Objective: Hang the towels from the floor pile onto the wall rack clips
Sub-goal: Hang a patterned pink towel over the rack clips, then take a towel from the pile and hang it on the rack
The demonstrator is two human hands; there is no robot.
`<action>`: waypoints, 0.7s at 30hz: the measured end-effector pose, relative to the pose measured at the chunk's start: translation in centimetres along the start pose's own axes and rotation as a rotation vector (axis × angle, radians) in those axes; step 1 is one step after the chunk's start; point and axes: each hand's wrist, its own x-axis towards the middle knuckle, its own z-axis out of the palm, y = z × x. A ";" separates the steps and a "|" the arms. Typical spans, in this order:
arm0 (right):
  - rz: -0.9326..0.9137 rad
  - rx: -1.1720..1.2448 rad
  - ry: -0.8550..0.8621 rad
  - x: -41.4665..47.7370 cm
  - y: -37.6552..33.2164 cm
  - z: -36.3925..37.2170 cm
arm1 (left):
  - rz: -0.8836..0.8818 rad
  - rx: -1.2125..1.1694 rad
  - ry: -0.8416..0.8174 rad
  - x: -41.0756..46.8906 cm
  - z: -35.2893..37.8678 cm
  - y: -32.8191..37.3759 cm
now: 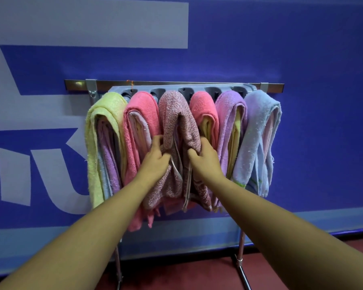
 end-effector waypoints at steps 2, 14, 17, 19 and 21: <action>-0.013 -0.025 -0.047 -0.4 0.2 0.1 | 0.086 0.032 0.039 0.2 0.2 -0.3; -0.067 -0.202 -0.213 -5.2 4.4 1.9 | -0.028 0.251 -0.029 -3.8 1.0 -2.5; -0.008 -0.202 -0.243 -7.8 6.1 2.0 | -0.142 0.300 -0.120 -5.8 1.7 -4.8; 0.038 -0.215 -0.261 -9.6 7.3 1.6 | -0.254 0.318 -0.203 -7.5 2.3 -6.7; 0.065 -0.253 -0.315 -11.4 8.8 1.1 | -0.325 0.342 -0.285 -9.5 2.9 -8.3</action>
